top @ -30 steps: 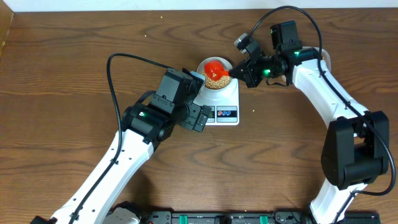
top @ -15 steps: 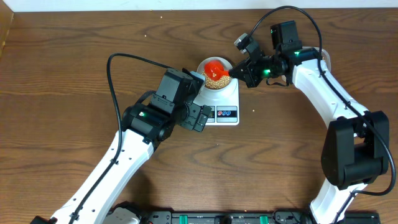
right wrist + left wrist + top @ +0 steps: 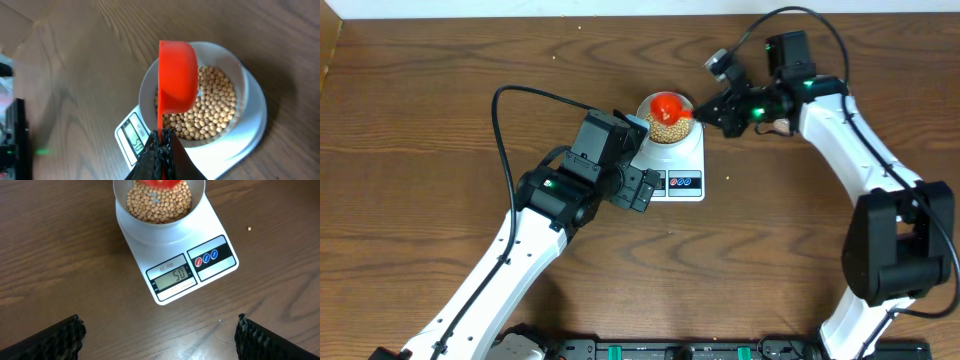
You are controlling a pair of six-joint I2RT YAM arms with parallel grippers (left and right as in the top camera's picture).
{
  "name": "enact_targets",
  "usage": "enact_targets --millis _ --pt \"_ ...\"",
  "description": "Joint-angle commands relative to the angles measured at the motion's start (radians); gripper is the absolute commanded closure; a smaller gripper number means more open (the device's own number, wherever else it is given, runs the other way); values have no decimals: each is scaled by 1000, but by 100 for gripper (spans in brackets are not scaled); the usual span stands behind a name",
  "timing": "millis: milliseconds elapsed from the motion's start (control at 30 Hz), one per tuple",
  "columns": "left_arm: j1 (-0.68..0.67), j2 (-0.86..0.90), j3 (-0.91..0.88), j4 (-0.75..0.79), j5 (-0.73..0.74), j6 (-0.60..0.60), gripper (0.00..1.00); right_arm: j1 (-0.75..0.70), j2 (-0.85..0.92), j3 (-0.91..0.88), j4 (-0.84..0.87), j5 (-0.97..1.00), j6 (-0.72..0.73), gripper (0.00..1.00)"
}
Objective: Scoop item into bowl and weigh 50g on scale
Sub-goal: 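Hold the scoop over the bowl and tip out excess soybeans, then carry the red scoop right over the soybean tub with the right gripper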
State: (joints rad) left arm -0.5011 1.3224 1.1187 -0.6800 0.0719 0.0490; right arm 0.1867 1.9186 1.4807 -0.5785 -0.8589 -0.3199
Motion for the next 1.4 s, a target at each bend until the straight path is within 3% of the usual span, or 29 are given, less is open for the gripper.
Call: enact_targets --millis 0,467,833,1033,1367 --pt "3 8 0 -1 -13 -2 2 -53 -80 12 3 -121 14 99" --pt "3 8 0 -1 -13 -2 2 -283 -126 12 0 -420 58 99" --pt "3 8 0 -1 -13 -2 2 -438 -126 12 -42 -457 58 99" --pt "3 8 0 -1 -13 -2 2 -514 -126 12 -67 -394 58 99" --pt "3 8 0 -1 -13 -2 2 -583 -126 12 -133 -93 58 99"
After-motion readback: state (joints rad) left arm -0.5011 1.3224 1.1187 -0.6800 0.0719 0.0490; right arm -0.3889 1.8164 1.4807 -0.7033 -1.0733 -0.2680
